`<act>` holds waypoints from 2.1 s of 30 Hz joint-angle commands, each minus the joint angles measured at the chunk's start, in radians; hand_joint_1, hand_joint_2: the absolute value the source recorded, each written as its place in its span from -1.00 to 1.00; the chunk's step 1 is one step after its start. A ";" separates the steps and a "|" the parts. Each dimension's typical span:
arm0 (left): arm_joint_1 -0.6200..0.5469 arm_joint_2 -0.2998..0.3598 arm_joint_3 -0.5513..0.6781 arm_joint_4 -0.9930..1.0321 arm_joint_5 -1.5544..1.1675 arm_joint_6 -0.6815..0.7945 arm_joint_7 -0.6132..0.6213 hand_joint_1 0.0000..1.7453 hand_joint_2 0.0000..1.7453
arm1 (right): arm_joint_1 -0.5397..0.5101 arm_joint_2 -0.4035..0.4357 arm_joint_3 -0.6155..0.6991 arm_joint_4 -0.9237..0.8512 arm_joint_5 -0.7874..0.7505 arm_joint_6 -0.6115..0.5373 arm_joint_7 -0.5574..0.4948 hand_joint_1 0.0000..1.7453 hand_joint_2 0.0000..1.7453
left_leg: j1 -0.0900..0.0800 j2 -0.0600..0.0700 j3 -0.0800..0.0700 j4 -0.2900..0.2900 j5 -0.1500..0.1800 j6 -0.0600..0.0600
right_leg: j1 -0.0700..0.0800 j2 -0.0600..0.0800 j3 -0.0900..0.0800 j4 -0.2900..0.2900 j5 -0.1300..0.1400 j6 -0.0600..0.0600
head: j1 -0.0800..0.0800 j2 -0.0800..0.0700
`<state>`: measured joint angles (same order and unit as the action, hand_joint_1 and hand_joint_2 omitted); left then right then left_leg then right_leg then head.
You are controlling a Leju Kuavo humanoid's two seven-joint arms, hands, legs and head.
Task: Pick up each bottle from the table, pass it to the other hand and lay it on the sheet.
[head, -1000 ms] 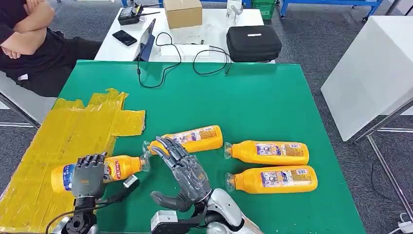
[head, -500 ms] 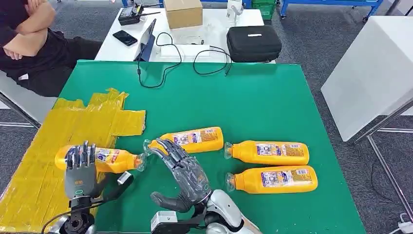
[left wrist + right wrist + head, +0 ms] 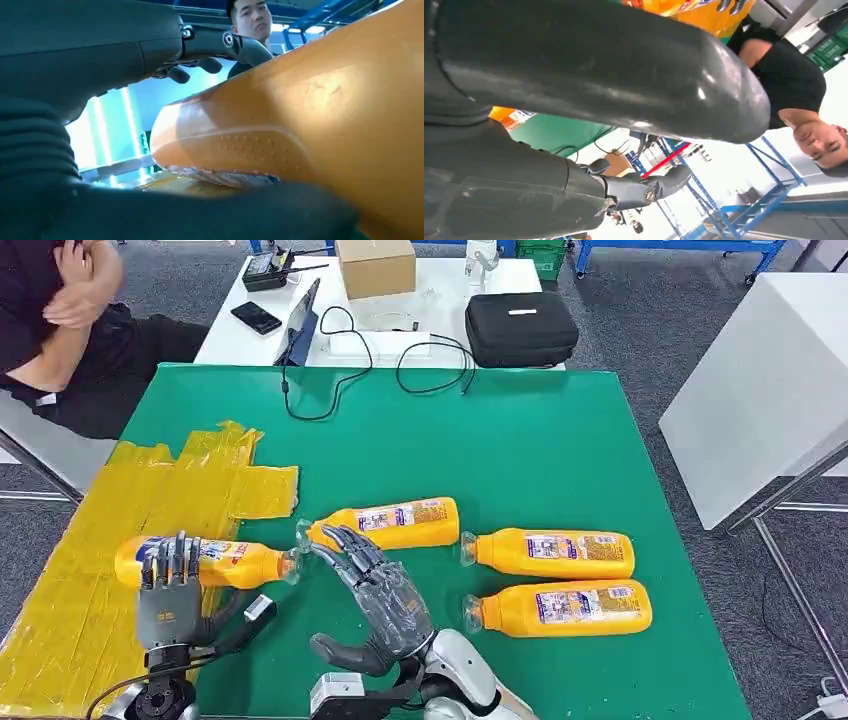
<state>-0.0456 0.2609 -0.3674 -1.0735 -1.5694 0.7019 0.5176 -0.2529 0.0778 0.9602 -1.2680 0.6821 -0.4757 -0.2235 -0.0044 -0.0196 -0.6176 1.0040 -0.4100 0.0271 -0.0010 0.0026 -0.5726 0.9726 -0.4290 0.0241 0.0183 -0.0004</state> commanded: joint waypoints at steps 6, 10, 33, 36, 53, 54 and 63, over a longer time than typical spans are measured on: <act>-0.044 -0.595 0.994 -0.300 0.731 -0.004 -1.216 -1.00 -1.00 | 0.043 -0.029 -0.207 -0.009 0.191 -0.013 0.154 -1.00 -1.00 | 0.001 0.004 0.000 0.001 0.000 0.001 | 0.001 0.001 0.000 -0.001 0.001 0.001 | 0.000 0.000; 0.043 -0.609 0.792 -0.468 1.107 -0.060 -1.153 -1.00 -1.00 | 0.016 0.041 -0.354 0.082 0.255 0.068 0.169 -1.00 1.00 | -0.002 0.006 0.000 0.002 0.000 0.001 | -0.001 0.002 -0.001 0.000 0.001 0.004 | 0.000 0.000; 0.080 -0.610 0.476 -0.596 1.429 -0.202 -1.111 -1.00 -1.00 | -0.335 0.175 -0.529 0.696 0.485 0.204 0.286 -1.00 1.00 | -0.001 0.003 -0.001 0.000 0.003 0.002 | 0.000 0.003 0.000 -0.001 0.004 0.005 | 0.000 0.000; 0.060 -0.610 0.468 -0.582 1.427 -0.211 -1.111 -1.00 -1.00 | -0.376 0.202 -0.525 0.784 0.490 0.230 0.288 -1.00 1.00 | -0.001 0.004 0.001 0.001 0.003 0.001 | 0.000 0.002 0.001 0.000 0.003 0.005 | 0.000 0.000; 0.042 -0.610 0.466 -0.564 1.432 -0.228 -1.111 -1.00 -1.00 | -0.429 0.223 -0.514 0.879 0.503 0.278 0.301 -1.00 1.00 | -0.001 0.002 -0.001 0.000 0.004 0.003 | 0.000 0.001 0.000 0.000 0.004 0.006 | 0.000 0.000; 0.039 -0.610 0.465 -0.560 1.433 -0.230 -1.111 -1.00 -1.00 | -0.433 0.225 -0.513 0.889 0.503 0.291 0.301 -1.00 1.00 | -0.001 0.002 0.000 0.001 0.003 0.002 | 0.000 0.001 0.002 0.000 0.003 0.005 | 0.000 0.000; 0.021 -0.610 0.464 -0.544 1.459 -0.256 -1.112 -1.00 -1.00 | -0.479 0.224 -0.489 0.977 0.526 0.445 0.383 -1.00 1.00 | -0.001 0.001 0.001 0.001 0.003 0.002 | 0.000 -0.001 0.002 0.000 0.003 0.006 | 0.000 0.000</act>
<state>0.0358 -0.3506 0.0977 -1.6899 -0.1293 0.4581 -0.5974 -0.6429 0.3037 0.4627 -0.4566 1.1891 -0.1300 0.0897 -0.0056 -0.0178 -0.6197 1.0045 -0.4063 0.0309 -0.0014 0.0046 -0.5742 0.9723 -0.4248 0.0297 0.0179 -0.0004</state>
